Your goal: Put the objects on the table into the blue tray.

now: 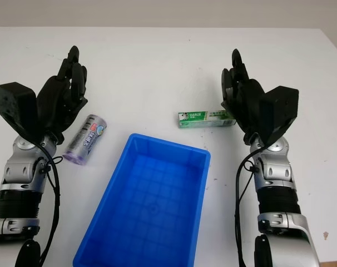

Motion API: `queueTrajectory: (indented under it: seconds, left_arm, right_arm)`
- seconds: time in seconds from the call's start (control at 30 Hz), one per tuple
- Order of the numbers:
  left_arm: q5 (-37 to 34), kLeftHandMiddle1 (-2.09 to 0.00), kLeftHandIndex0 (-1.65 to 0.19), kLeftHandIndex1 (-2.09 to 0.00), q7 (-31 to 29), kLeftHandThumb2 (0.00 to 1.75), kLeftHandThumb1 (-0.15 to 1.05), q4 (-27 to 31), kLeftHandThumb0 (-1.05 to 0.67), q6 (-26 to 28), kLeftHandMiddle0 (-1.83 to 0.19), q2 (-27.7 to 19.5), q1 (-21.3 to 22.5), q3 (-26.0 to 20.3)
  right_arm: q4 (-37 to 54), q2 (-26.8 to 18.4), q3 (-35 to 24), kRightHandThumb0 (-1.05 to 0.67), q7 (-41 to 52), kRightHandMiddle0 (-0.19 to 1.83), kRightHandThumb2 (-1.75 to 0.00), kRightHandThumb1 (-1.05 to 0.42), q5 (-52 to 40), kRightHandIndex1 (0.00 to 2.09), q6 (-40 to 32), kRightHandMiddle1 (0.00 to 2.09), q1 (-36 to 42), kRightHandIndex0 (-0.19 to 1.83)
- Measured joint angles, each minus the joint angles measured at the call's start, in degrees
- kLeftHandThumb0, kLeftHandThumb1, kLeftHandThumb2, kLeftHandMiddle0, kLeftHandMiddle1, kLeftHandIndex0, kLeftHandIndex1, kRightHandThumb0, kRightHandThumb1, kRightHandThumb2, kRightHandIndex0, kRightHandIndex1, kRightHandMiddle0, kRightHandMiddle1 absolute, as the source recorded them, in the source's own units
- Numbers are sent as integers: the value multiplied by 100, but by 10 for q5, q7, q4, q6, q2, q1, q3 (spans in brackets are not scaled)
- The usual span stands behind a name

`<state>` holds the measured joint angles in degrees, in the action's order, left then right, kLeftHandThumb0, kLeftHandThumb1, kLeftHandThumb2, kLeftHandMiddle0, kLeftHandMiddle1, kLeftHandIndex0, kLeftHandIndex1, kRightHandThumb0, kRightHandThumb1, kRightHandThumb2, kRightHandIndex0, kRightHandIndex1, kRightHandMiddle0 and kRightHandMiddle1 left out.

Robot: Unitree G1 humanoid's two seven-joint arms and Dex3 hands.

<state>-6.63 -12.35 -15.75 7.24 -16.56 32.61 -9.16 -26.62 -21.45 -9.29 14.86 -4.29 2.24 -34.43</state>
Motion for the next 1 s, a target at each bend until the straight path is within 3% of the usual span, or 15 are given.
queueTrajectory:
  seconds: [0.07,0.13,0.27,0.57,0.73,1.0]
  left_arm:
    - [0,0,19,0,-1,80,105,-3,-74,-5,19,0,0,0]
    - [0,-1,19,0,-1,80,105,-5,-74,-7,19,0,0,0]
    - [0,-1,19,0,1,80,105,-5,-74,-7,19,1,0,0]
    - [0,0,19,0,3,80,105,-3,-74,-2,19,1,-1,0]
    - [0,0,19,0,2,81,105,-3,-74,3,19,1,-1,1]
    - [0,0,19,0,2,81,105,-2,-74,5,19,1,-1,1]
  right_arm:
    - [0,-21,10,-79,-23,6,-12,-101,40,11,0,11,-13,4]
    - [5,-36,13,-75,-34,12,-6,-96,58,14,-8,14,-41,11]
    - [22,-65,30,-71,-26,15,-4,-92,92,16,-16,14,-86,18]
    - [18,-154,131,-66,73,20,-4,-85,219,16,-20,16,-158,24]
    - [5,-165,180,-57,111,22,-4,-83,264,16,15,17,-168,26]
    - [-10,-170,221,-57,135,26,-5,-82,313,19,32,16,-168,34]
